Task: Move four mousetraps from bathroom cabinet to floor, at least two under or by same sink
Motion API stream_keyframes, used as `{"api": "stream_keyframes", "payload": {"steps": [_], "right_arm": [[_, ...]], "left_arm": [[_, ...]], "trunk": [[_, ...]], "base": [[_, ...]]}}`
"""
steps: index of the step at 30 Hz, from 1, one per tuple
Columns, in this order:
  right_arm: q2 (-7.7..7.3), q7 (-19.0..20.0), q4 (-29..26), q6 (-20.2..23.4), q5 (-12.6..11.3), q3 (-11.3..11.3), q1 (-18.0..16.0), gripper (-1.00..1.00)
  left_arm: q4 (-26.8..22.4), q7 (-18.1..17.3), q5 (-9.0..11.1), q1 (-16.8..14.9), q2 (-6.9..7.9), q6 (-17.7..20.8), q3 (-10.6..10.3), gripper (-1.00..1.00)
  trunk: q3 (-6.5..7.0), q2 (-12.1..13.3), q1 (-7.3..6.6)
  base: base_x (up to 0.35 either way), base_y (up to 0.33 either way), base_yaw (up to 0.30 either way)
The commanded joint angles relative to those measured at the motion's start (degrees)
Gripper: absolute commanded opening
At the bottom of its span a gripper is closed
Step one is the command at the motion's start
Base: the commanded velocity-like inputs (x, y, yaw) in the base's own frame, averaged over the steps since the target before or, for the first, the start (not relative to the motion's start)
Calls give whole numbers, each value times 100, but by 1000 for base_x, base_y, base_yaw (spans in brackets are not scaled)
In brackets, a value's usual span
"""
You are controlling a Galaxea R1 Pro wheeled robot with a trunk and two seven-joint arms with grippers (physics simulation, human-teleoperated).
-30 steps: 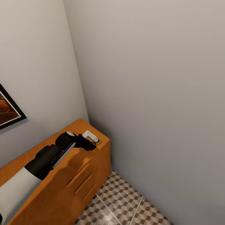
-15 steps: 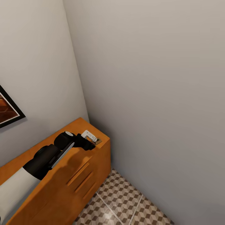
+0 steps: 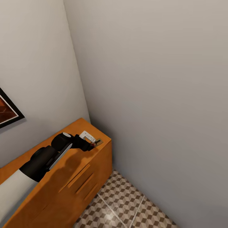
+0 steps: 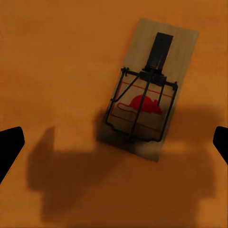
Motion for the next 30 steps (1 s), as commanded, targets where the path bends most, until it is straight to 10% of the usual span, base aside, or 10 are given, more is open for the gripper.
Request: {"api": "stream_keyframes", "payload": {"steps": [1,30], "right_arm": [[1,-24,5,-19,-24,41,-5,-100],[3,-24,5,-17,-24,41,-3,-100]], "left_arm": [[-6,24,45,-6,10,23,-2,100],[-17,24,52,-5,26,12,12,100]], "trunk": [[-16,-11,3],[-166,-11,3]], "base": [[0,0,0],[0,0,0]]}}
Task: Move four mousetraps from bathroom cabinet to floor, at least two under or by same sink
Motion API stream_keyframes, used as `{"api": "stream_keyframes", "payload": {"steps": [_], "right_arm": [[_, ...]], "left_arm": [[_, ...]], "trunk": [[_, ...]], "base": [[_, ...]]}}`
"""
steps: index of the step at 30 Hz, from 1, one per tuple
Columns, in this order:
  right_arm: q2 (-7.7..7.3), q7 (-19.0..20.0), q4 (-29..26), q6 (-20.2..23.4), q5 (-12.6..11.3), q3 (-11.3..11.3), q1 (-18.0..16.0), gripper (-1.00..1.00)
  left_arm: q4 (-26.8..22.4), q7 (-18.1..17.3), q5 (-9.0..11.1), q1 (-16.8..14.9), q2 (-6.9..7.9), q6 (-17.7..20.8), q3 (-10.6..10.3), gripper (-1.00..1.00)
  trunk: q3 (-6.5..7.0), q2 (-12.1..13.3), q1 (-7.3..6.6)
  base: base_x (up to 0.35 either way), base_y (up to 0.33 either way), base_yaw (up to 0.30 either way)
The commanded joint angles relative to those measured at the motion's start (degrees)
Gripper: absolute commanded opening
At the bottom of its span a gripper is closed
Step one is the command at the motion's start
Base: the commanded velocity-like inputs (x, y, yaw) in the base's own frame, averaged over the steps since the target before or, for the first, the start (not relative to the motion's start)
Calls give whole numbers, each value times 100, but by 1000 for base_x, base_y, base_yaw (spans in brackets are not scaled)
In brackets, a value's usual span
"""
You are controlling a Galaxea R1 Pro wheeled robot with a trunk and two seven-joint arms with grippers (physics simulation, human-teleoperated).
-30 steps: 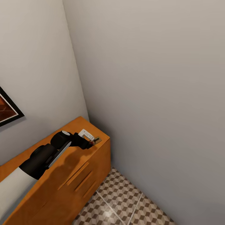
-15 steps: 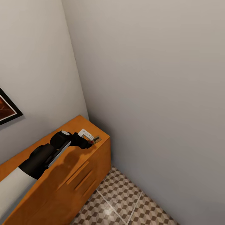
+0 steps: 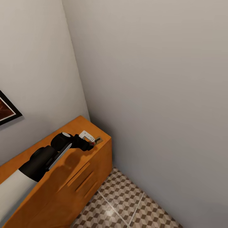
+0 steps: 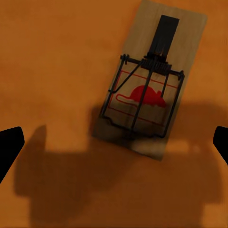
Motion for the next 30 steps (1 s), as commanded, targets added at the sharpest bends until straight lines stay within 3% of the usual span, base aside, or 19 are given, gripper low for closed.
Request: {"api": "stream_keyframes", "payload": {"steps": [1,30], "right_arm": [[2,-24,5,-17,-24,41,-5,-100],[-2,-24,5,-18,-24,41,-4,-100]], "left_arm": [[-4,24,45,-7,5,27,-10,100],[-22,24,46,-7,-3,27,-19,100]], "trunk": [[-11,-10,3],[-16,-10,3]], "base": [[0,0,0],[0,0,0]]}}
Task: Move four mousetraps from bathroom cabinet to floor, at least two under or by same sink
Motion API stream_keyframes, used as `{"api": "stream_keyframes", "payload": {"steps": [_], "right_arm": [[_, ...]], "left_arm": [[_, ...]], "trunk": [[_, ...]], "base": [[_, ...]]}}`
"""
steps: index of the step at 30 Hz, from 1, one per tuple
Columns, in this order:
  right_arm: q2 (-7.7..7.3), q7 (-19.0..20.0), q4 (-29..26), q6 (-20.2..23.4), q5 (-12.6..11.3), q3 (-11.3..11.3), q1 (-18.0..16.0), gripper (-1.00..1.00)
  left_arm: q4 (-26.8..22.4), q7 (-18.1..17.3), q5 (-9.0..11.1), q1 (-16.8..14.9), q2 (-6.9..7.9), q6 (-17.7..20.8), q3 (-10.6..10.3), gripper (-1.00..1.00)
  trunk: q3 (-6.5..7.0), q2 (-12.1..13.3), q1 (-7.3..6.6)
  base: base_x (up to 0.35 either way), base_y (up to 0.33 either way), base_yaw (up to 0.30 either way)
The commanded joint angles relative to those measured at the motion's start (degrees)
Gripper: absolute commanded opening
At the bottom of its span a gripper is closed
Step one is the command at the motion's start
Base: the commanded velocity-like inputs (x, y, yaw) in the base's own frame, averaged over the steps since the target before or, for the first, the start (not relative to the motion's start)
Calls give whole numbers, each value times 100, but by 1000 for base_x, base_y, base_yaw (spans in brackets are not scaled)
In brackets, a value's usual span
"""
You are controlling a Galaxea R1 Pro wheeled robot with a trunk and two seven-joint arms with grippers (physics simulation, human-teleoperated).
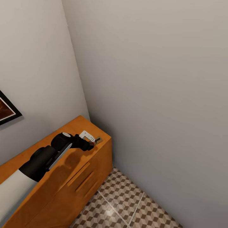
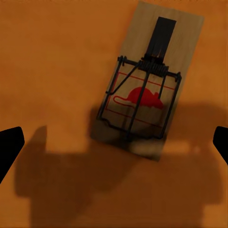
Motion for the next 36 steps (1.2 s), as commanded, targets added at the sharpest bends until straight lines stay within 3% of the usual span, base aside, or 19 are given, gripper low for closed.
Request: {"api": "stream_keyframes", "payload": {"steps": [1,17,36], "right_arm": [[1,-24,5,-17,-24,41,-4,-100],[3,-24,5,-18,-24,41,-4,-100],[9,-24,5,-17,-24,41,-6,-100]], "left_arm": [[-4,23,44,-7,5,27,-10,100],[-4,23,44,-9,5,28,-18,100],[22,23,44,-9,11,29,-25,100]], "trunk": [[-10,-10,3],[-10,-10,3],[-10,-10,3]], "base": [[0,0,0],[48,-103,0],[3,-7,0]]}}
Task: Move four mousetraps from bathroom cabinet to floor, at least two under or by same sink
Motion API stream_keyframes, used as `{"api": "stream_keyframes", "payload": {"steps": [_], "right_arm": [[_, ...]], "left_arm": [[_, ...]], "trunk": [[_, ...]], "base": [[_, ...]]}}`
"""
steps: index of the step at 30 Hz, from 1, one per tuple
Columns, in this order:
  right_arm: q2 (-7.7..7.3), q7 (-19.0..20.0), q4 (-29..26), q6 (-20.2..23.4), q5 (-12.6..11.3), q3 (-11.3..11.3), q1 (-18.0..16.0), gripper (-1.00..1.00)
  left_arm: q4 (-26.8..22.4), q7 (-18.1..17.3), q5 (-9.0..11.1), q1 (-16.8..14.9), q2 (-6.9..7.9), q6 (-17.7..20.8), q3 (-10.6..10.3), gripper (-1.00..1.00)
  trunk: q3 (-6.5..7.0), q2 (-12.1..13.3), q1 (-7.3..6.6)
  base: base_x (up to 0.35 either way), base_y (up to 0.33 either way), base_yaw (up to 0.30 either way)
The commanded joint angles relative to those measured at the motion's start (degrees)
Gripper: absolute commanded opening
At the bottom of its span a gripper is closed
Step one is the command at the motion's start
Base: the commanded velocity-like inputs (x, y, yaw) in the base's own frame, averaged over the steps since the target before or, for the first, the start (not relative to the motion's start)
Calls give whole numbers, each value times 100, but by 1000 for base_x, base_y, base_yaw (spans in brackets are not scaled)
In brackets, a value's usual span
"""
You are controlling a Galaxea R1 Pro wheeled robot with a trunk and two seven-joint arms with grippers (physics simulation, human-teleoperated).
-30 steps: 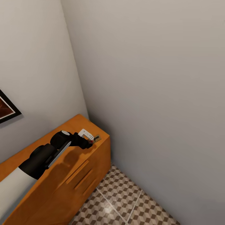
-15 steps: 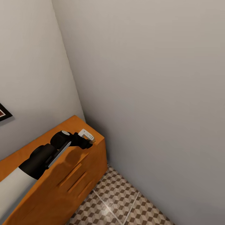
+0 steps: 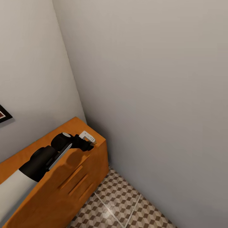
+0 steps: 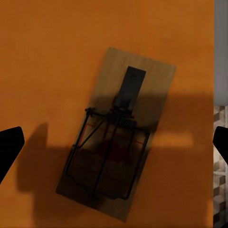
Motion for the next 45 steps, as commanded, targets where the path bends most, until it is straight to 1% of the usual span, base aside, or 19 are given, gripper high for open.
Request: {"api": "stream_keyframes", "payload": {"steps": [1,13,45], "right_arm": [[0,-24,5,-17,-23,41,-5,-100],[-3,-24,5,-17,-23,41,-2,-100],[-5,-24,5,-17,-23,41,-2,-100]], "left_arm": [[-2,24,45,-7,6,27,-11,100],[-5,24,45,-5,41,29,-14,100],[108,24,51,-9,43,24,-44,100]], "trunk": [[-10,-10,3],[-10,-10,3],[-10,-10,3]], "base": [[0,0,0],[0,0,0],[0,0,0]]}}
